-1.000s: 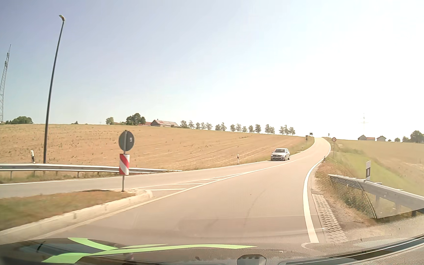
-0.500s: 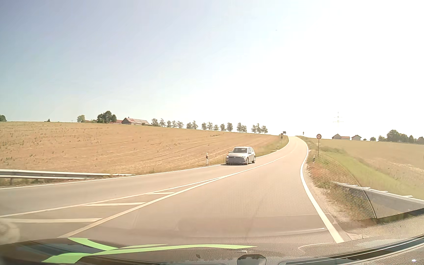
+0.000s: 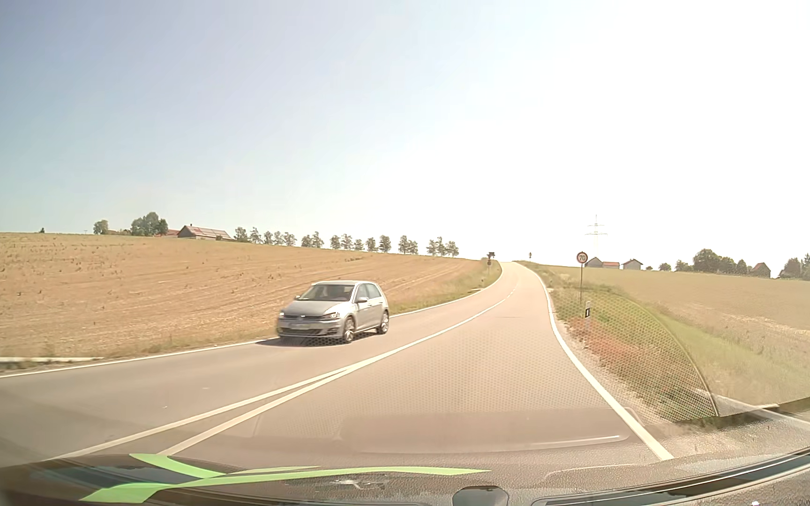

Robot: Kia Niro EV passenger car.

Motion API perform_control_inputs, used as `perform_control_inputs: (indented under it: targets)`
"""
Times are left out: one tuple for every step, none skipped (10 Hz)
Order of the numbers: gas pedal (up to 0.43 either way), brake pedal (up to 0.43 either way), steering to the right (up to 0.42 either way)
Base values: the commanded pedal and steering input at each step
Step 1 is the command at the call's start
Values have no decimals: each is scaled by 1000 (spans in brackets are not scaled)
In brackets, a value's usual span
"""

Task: Follow the waypoints while adhering to traffic rules and regulations

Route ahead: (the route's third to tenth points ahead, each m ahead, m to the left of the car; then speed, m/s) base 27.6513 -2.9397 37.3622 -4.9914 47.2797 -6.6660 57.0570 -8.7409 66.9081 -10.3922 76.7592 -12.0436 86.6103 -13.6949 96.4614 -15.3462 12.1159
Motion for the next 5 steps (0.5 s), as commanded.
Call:
perform_control_inputs:
  targets:
    - [421,0,70]
    - [429,0,66]
    - [449,0,64]
    - [449,0,61]
    - [449,0,59]
